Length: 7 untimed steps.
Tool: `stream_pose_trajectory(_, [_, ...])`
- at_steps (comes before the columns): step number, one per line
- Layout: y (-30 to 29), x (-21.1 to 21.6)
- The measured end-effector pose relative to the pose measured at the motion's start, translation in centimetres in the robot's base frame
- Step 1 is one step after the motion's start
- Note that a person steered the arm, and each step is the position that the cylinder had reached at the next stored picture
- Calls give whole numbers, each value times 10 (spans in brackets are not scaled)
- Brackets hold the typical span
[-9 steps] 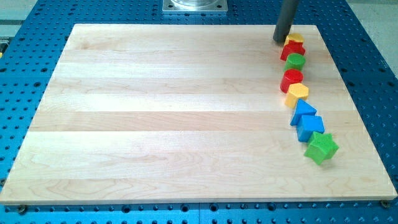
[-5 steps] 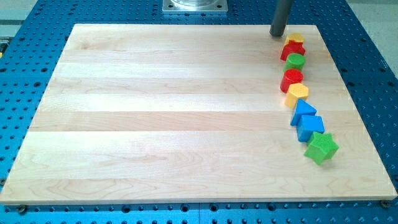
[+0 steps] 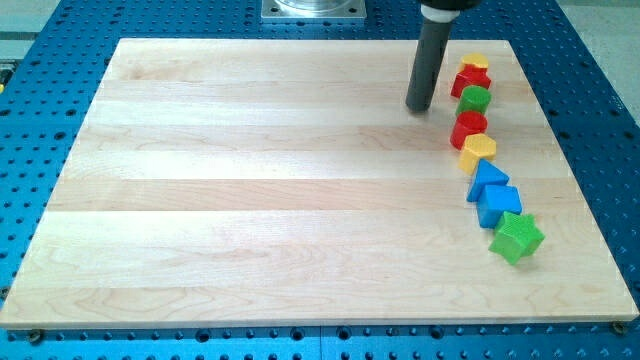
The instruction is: Adjust red circle and hexagon in a vertical line
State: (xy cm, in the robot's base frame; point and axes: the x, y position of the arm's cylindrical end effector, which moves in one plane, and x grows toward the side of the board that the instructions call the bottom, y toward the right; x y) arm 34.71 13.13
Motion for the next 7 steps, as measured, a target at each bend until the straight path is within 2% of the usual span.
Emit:
stream_pose_trajectory(1, [-7,51])
stream_pose_trajectory(2, [-5,64])
stream_pose_trajectory(5, [39,61])
stream_pose_trajectory(7, [34,61])
